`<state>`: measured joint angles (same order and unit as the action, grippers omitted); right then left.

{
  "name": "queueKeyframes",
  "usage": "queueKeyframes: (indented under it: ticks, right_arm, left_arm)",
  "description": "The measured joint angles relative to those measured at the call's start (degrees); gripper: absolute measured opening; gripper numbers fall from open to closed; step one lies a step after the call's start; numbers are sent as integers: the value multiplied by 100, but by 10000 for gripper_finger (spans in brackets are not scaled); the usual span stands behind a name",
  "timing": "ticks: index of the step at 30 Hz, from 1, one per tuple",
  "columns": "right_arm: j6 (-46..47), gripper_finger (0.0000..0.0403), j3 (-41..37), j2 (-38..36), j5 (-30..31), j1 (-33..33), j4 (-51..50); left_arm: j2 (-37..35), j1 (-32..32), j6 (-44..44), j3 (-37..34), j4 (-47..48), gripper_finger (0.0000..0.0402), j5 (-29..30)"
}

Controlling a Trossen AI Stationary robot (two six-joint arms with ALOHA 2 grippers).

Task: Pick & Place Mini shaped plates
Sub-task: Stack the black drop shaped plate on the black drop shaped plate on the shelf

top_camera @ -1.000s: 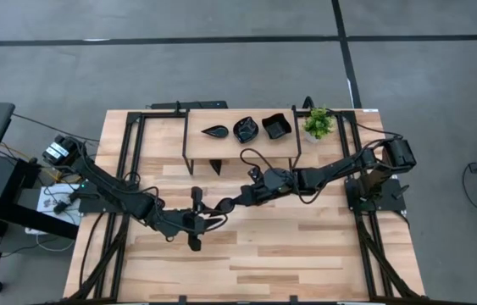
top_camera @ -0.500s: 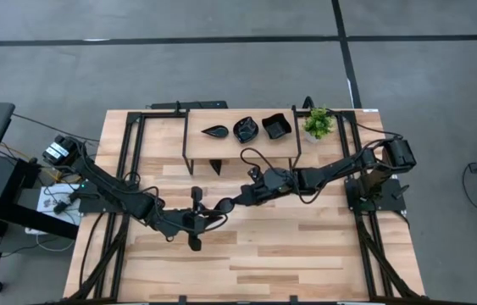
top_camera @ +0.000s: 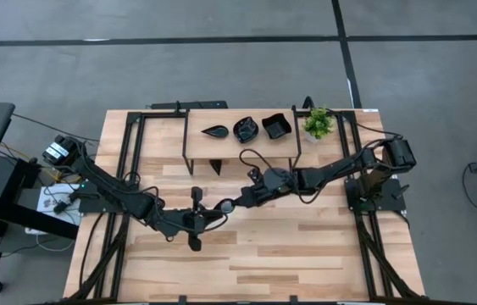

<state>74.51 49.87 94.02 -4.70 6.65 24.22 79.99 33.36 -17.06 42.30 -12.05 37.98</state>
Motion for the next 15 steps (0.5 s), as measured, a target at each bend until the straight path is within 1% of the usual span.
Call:
queueKeyframes:
  ticks: [6, 10, 13, 15]
  right_arm:
    - [-97, 61, 0, 0, -3, 1, -52]
    - [-156, 68, 0, 0, -28, 1, -56]
    - [-314, 69, 0, 0, -116, 1, -139]
    - [-527, 69, 0, 0, -186, 1, -202]
  left_arm:
    - [0, 2, 0, 0, 0, 7, 2]
    - [0, 2, 41, 0, 0, 9, 4]
    - [0, 2, 322, 0, 0, 9, 4]
    - [0, 2, 783, 0, 2, 8, -51]
